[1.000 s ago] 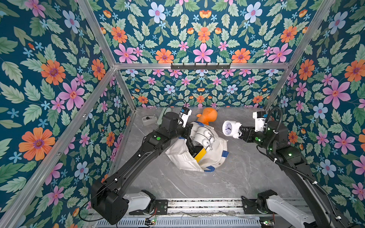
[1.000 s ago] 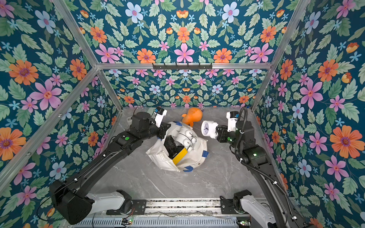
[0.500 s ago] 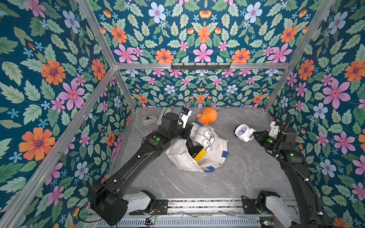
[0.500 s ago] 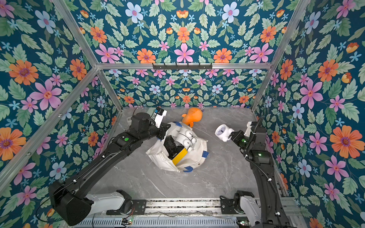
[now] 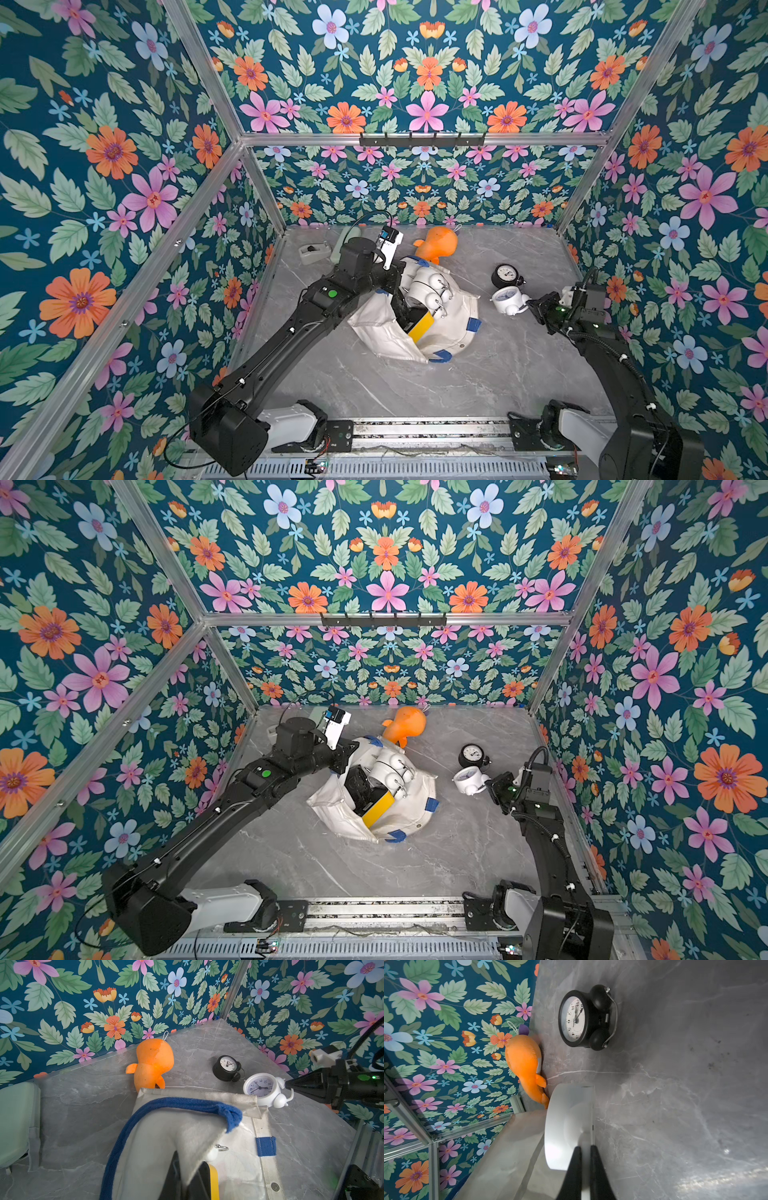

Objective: Take the alarm clock out of the canvas bag
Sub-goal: Place the alarm at the center of the board.

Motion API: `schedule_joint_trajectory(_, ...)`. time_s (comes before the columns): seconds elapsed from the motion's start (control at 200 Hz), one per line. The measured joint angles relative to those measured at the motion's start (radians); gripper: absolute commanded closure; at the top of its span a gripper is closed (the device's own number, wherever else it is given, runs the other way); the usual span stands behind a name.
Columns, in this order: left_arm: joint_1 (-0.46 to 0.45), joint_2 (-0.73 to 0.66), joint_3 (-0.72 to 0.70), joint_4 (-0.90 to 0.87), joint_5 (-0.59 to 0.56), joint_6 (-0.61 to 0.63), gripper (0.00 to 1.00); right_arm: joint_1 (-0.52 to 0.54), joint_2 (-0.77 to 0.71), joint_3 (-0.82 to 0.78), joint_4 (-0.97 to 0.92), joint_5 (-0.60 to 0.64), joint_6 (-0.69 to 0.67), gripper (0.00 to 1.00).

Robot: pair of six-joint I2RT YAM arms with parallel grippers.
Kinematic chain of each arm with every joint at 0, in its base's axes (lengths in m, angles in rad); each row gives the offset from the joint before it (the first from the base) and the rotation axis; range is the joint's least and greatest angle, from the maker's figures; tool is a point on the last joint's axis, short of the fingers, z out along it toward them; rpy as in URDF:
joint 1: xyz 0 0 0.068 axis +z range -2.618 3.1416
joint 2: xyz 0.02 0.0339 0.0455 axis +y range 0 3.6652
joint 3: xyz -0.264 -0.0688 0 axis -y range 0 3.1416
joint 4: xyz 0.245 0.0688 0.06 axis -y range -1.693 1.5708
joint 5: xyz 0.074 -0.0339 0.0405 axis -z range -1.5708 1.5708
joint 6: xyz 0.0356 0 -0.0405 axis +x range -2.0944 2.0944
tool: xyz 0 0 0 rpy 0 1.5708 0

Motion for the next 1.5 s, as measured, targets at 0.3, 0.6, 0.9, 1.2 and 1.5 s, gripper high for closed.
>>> schedule_joint_trajectory(0.3, 0.000, 0.000, 0.000, 0.000, 0.000, 0.000, 1.00, -0.002, 0.078, -0.042, 0.065, 0.030, 0.016, 1.00)
schedule_joint_trajectory(0.6, 0.000, 0.002, 0.000, 0.003, 0.000, 0.000, 1.00, -0.014, 0.126, -0.072, 0.129, 0.044, 0.016, 1.00)
schedule_joint_trajectory(0.9, 0.000, 0.002, -0.002, 0.004, 0.001, 0.000, 1.00, -0.028, 0.185, -0.083, 0.197, 0.051, 0.017, 1.00)
schedule_joint_trajectory(1.2, 0.000, 0.003, -0.004, 0.011, 0.003, 0.000, 1.00, -0.030, 0.268, -0.083, 0.275, 0.070, 0.024, 1.00)
schedule_joint_trajectory(1.5, 0.000, 0.010, -0.003, 0.019, 0.004, 0.000, 1.00, -0.030, 0.435, -0.040, 0.392, 0.010, 0.050, 0.96)
